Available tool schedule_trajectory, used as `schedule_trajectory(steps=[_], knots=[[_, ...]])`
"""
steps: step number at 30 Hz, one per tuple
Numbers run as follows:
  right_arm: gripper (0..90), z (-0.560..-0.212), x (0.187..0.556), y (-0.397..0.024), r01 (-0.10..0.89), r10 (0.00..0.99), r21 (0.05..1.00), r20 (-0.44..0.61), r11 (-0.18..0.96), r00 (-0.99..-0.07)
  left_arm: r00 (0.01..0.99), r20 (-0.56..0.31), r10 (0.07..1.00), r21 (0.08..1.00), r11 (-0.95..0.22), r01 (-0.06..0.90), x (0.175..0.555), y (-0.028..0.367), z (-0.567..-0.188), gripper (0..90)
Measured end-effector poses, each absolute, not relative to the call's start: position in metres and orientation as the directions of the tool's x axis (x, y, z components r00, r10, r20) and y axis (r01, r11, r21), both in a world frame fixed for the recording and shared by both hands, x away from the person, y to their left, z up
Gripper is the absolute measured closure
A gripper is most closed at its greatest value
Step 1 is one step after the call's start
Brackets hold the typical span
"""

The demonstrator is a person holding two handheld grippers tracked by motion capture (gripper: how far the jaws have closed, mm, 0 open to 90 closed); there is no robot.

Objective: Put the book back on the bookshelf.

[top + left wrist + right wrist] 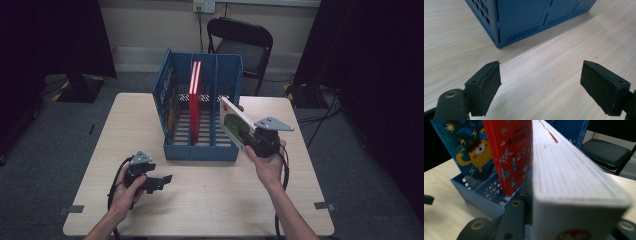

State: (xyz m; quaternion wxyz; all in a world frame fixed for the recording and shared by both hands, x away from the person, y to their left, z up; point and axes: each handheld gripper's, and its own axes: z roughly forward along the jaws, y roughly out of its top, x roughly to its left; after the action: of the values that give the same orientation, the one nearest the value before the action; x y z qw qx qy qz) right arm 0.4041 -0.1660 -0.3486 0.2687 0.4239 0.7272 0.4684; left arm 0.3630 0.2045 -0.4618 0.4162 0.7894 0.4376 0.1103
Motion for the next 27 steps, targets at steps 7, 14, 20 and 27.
schedule_trajectory(steps=[7,14,20,27], knots=[[76.1,-0.350,0.420,-0.154,0.363,0.882,0.907,-0.019,0.213,-0.471,0.599,-0.191,0.777,0.754,-0.275,0.597,0.363,0.205,-0.461,16.7],[76.1,-0.348,0.442,-0.148,0.387,0.906,0.901,-0.015,0.196,-0.423,0.598,-0.193,0.778,0.757,-0.270,0.595,0.362,0.204,-0.461,16.7],[76.1,-0.350,0.456,-0.137,0.397,0.920,0.898,-0.022,0.191,-0.392,0.599,-0.194,0.776,0.755,-0.272,0.597,0.362,0.205,-0.461,16.7],[76.2,-0.357,0.468,-0.126,0.421,0.928,0.889,-0.013,0.181,-0.371,0.598,-0.189,0.779,0.757,-0.273,0.594,0.363,0.206,-0.462,16.6]])
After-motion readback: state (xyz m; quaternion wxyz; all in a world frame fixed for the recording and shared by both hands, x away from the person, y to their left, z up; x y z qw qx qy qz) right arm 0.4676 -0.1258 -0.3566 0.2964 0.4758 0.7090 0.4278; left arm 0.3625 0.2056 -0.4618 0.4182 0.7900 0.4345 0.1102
